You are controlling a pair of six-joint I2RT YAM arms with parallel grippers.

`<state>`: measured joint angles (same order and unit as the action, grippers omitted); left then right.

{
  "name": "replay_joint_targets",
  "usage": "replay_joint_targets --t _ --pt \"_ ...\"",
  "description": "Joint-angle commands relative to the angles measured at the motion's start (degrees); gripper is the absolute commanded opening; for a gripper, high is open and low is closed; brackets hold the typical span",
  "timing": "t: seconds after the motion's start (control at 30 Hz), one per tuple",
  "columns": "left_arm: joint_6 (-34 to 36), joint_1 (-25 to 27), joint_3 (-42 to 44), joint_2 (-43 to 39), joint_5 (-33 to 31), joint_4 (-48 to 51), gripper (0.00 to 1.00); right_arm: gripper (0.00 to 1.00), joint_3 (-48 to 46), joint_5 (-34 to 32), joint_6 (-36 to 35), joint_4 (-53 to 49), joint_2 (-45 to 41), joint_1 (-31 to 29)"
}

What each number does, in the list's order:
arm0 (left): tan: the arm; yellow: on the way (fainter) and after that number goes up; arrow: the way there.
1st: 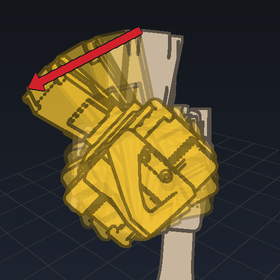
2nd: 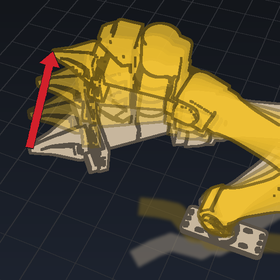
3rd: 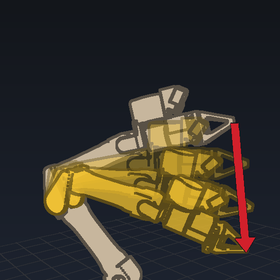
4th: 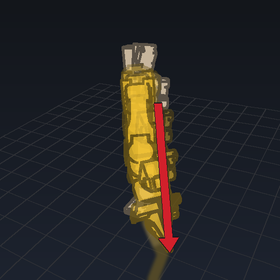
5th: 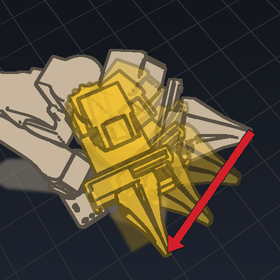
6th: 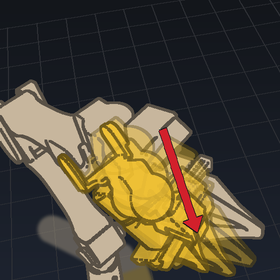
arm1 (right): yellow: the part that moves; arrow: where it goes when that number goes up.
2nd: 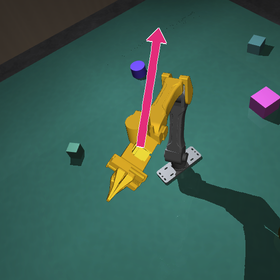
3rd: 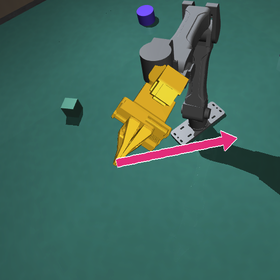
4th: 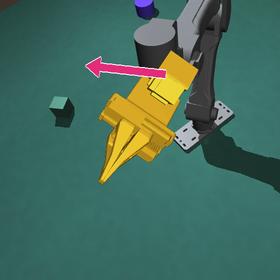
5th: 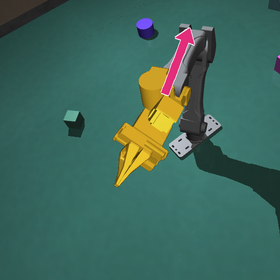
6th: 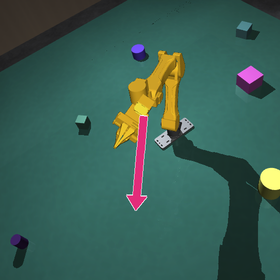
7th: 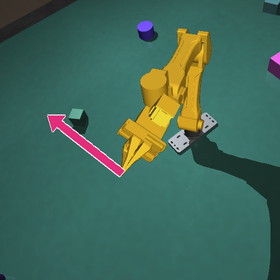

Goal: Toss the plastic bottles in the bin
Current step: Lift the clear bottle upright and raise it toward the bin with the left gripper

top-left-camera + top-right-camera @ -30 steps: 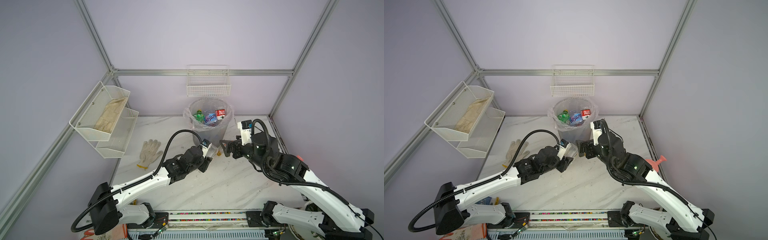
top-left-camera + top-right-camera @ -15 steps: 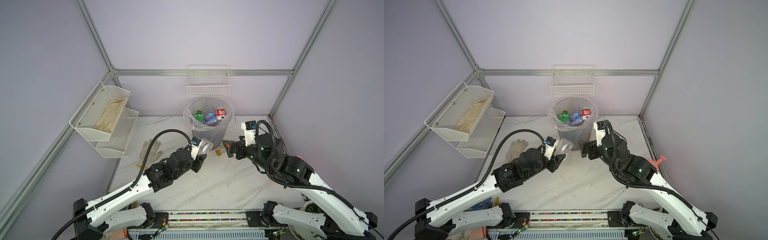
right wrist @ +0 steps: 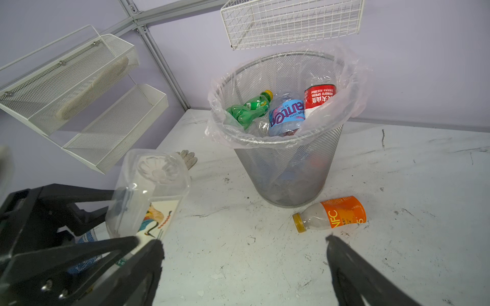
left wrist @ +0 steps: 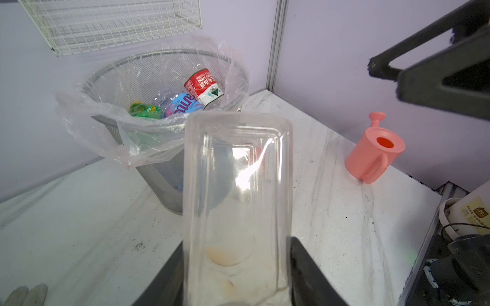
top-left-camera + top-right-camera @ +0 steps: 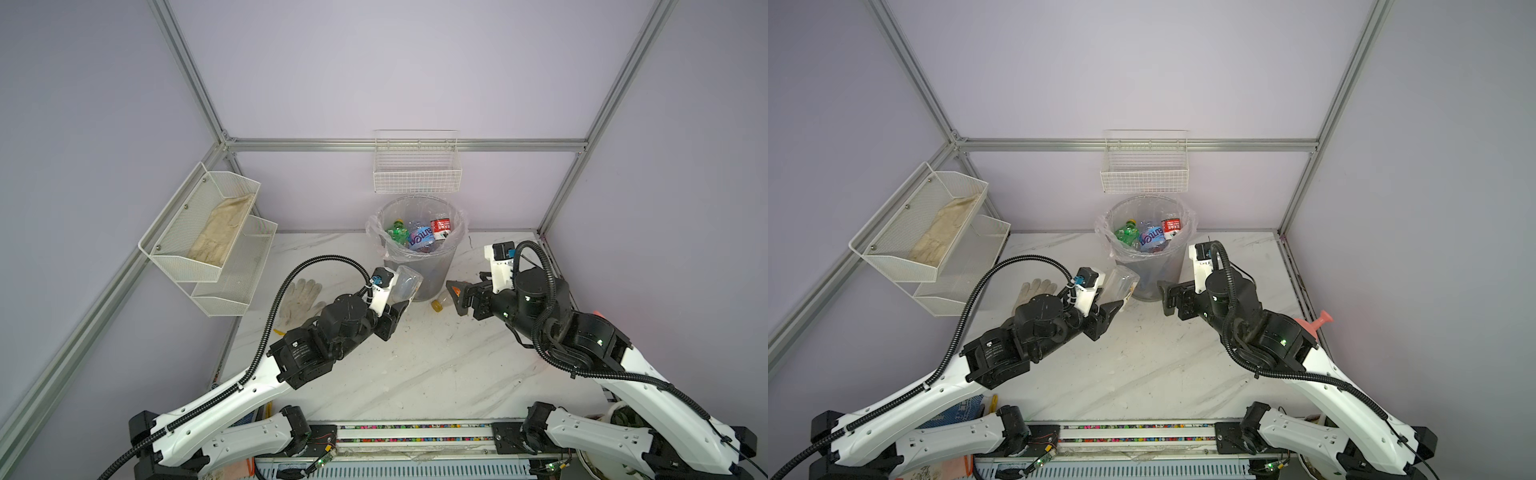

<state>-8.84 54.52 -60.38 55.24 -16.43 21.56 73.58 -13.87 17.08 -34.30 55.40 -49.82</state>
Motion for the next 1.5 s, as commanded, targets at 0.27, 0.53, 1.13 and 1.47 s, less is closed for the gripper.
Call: replay_joint_targets --t 0.27,0.53,1.13,1.47 --pt "7.1 0.3 -11.7 -3.6 -0.6 -6.8 0.45 0.97 0.2 0.3 -0.3 -0.9 -1.3 -0.2" --pt "8.9 0.3 -11.8 -5.5 -0.1 -12.7 0.45 0.98 0.1 0.4 -0.5 -0.7 -1.4 -0.2" --pt "11.9 0.3 -11.4 -8.9 2.1 -21.7 0.44 0.98 0.8 0.1 -0.9 -0.3 -0.2 -0.2" --pt "13.6 0.3 -12.3 -7.7 2.6 -24.3 0.44 0.98 1.4 -0.1 -1.0 -0.3 0.7 -0.2"
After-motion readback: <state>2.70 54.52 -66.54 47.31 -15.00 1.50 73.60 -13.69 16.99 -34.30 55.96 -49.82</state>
